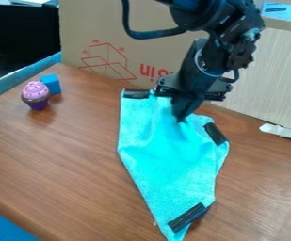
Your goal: Unfold the clothe from top right to bottom left
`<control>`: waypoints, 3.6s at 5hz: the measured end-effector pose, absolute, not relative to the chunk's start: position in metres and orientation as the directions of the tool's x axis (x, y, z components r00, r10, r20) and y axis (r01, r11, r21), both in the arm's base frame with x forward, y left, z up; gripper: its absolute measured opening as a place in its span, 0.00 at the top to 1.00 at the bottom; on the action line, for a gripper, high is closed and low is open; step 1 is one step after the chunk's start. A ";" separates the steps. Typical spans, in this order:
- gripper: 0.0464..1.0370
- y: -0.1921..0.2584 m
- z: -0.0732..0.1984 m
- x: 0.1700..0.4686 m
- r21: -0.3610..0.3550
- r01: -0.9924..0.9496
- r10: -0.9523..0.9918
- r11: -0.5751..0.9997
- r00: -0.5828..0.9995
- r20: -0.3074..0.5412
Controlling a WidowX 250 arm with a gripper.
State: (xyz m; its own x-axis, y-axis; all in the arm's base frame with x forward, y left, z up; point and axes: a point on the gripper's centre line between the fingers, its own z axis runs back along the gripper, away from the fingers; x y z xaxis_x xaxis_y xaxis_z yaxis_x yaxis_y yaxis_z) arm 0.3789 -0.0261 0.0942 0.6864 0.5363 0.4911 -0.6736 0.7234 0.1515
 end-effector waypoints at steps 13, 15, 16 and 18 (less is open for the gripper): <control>0.98 0.164 0.087 0.212 0.535 -0.501 0.559 0.680 0.827 0.064; 0.74 0.170 0.090 0.204 0.559 -0.586 0.648 0.587 0.754 0.110; 0.45 0.167 0.093 0.208 0.551 -0.570 0.630 0.609 0.770 0.100; 0.03 0.152 0.114 0.227 0.425 -0.549 0.550 0.719 0.825 0.135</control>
State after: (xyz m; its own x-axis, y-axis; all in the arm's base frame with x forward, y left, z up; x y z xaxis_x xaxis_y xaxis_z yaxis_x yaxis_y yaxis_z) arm 0.2270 0.1525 0.1137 0.8245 0.5496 0.1348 -0.5491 0.7194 0.4255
